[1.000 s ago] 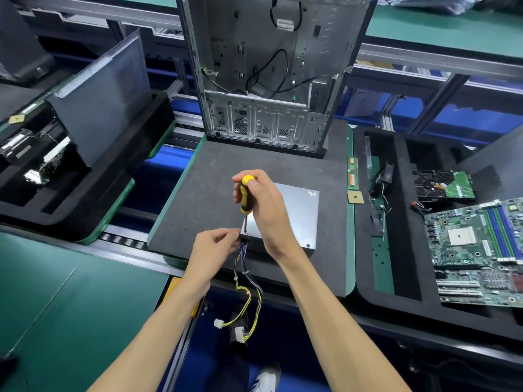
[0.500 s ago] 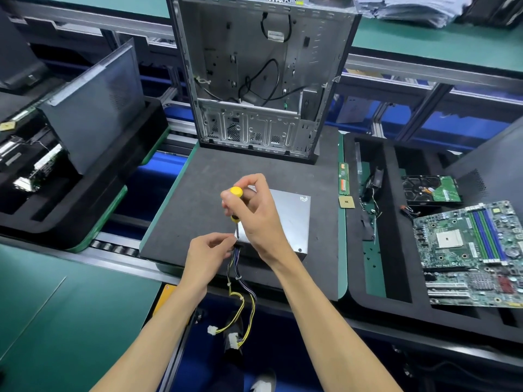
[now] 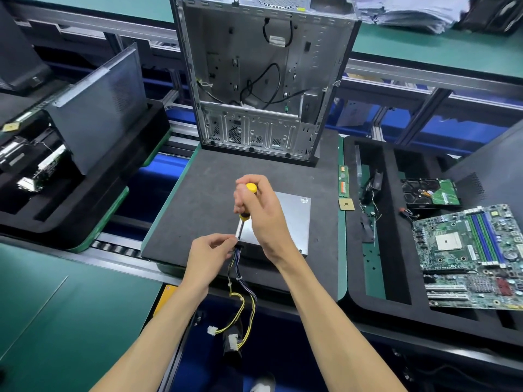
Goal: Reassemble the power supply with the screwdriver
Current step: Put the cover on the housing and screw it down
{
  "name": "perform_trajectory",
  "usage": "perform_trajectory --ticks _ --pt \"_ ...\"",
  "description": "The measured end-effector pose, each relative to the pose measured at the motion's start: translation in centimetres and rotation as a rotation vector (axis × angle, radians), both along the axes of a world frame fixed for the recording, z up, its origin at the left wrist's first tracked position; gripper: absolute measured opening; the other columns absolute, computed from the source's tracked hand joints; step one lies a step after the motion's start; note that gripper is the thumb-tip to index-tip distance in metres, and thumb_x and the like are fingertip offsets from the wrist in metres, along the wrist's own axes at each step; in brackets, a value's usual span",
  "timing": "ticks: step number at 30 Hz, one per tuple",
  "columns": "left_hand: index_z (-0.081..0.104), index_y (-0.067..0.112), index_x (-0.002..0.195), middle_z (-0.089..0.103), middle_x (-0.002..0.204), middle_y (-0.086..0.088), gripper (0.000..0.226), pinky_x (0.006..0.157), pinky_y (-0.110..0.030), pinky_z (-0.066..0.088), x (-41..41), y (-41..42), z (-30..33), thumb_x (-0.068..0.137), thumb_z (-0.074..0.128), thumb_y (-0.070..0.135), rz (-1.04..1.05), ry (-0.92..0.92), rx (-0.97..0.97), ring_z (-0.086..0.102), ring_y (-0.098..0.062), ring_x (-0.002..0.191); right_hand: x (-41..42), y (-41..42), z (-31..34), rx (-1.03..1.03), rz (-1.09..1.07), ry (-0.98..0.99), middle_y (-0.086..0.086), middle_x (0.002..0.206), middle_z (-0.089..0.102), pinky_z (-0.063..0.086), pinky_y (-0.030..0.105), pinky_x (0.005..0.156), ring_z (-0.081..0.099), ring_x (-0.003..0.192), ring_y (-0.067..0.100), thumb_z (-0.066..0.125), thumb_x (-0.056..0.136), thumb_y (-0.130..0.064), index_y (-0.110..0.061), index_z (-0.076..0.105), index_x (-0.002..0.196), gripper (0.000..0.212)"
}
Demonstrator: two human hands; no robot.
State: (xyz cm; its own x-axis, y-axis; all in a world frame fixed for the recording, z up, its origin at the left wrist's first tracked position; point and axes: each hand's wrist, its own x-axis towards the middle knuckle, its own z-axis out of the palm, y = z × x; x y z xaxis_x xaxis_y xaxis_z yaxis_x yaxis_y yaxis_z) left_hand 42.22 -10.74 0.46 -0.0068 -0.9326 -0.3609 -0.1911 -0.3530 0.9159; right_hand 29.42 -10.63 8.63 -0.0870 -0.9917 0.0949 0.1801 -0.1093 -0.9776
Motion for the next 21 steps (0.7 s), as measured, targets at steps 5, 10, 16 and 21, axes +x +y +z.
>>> perform_trajectory --ticks 5,10,16,21 --pt "0.077 0.017 0.107 0.077 0.097 0.005 0.015 0.087 -0.025 0.057 -0.06 0.00 -0.06 0.095 0.069 0.022 -0.004 -0.021 -0.003 0.073 -0.011 0.093 -0.24 0.08 -0.26 -0.002 0.015 0.010 -0.010 0.088 0.063 0.042 0.025 0.072 0.060 0.085 0.016 0.044 0.100 -0.030 -0.026 0.067 0.112 0.026" --pt "0.077 0.014 0.107 0.077 0.099 0.002 0.016 0.090 -0.027 0.058 -0.03 -0.02 -0.05 0.095 0.070 0.020 0.002 0.007 0.003 0.073 -0.012 0.095 -0.09 0.39 -0.47 -0.060 0.024 0.017 -0.004 0.079 0.066 0.048 0.020 0.069 0.061 0.072 0.014 0.058 0.099 -0.018 -0.022 0.051 0.099 0.008" --pt "0.078 0.017 0.102 0.077 0.098 0.003 0.011 0.085 -0.022 0.057 -0.01 0.01 -0.04 0.095 0.070 0.020 0.011 0.007 0.008 0.073 -0.011 0.094 -0.25 0.01 -0.75 -0.022 0.074 -0.011 -0.007 0.081 0.054 0.038 0.023 0.069 0.048 0.077 0.015 0.035 0.099 -0.026 -0.026 0.066 0.114 0.034" --pt "0.078 0.015 0.105 0.077 0.098 0.003 0.014 0.079 -0.016 0.056 -0.02 0.08 0.13 0.095 0.070 0.021 0.010 -0.008 0.001 0.073 -0.010 0.094 -0.10 0.04 -0.70 -0.035 0.069 0.027 -0.008 0.088 0.062 0.042 0.019 0.068 0.059 0.086 0.017 0.039 0.099 -0.025 -0.026 0.068 0.109 0.031"
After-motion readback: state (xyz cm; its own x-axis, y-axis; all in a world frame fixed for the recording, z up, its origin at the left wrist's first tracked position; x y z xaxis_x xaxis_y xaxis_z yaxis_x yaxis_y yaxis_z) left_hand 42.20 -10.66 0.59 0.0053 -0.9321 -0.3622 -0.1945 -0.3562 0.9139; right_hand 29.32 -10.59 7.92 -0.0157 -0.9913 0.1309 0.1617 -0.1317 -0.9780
